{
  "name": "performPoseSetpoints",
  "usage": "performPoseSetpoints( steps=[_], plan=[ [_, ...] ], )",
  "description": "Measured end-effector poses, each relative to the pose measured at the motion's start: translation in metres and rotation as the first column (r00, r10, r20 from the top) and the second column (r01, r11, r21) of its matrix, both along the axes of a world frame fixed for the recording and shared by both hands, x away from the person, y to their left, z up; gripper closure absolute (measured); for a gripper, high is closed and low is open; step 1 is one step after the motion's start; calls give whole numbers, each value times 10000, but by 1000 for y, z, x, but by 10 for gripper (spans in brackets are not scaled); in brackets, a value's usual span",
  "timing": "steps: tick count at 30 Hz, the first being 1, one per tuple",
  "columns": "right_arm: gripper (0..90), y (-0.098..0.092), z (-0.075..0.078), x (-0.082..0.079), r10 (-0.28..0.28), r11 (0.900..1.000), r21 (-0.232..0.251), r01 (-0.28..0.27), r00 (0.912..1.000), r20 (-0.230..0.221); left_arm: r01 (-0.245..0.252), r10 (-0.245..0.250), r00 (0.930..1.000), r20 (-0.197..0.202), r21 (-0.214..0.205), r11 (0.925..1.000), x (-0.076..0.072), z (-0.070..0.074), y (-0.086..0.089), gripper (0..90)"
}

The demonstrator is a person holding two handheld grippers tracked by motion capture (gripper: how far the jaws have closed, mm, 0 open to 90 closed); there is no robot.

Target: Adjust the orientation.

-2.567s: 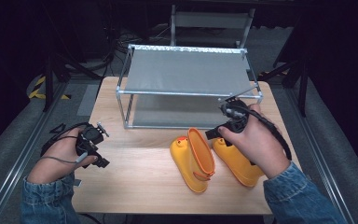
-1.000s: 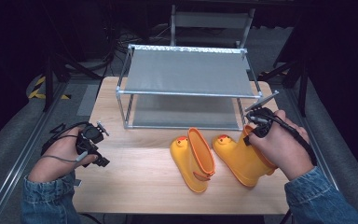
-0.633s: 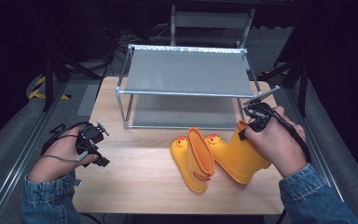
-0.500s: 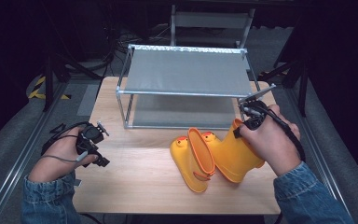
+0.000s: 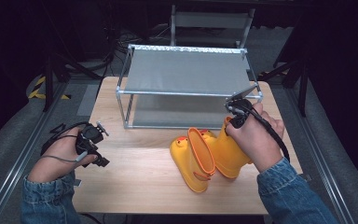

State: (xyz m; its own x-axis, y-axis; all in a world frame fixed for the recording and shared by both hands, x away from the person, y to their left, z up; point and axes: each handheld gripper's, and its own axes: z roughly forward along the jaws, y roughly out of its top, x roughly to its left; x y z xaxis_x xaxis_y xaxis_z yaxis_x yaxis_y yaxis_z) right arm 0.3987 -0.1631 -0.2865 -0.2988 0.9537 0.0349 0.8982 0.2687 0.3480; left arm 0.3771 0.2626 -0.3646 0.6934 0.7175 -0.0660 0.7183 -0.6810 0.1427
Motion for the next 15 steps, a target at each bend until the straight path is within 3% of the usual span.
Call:
performPoseSetpoints(
  steps=[2, 3, 8, 12, 15],
  plan=[
    [868, 3, -1, -1, 184, 9992, 370, -178, 9997, -146, 128, -128, 9999, 68, 48, 9999, 0, 0, -1, 282],
    [868, 9, -1, -2, 492, 9958, 797, -460, 9980, -396, 111, -111, 9999, 57, 7, 9999, 0, 0, -1, 282],
    [868, 20, 1, -4, 925, 9856, 1467, -837, 9942, -543, 177, -177, 9998, 70, 76, 9998, 0, 1, -1, 282],
    [865, 26, 2, -1, 954, 9799, 1815, -824, 9934, -641, 84, -84, 10000, -6, 4, 10000, 0, 0, -1, 282],
    [865, 26, 1, 0, 963, 9798, 1822, -826, 9931, -674, 72, -72, 10000, -2, 10, 10000, 0, 0, 0, 282]
  ],
)
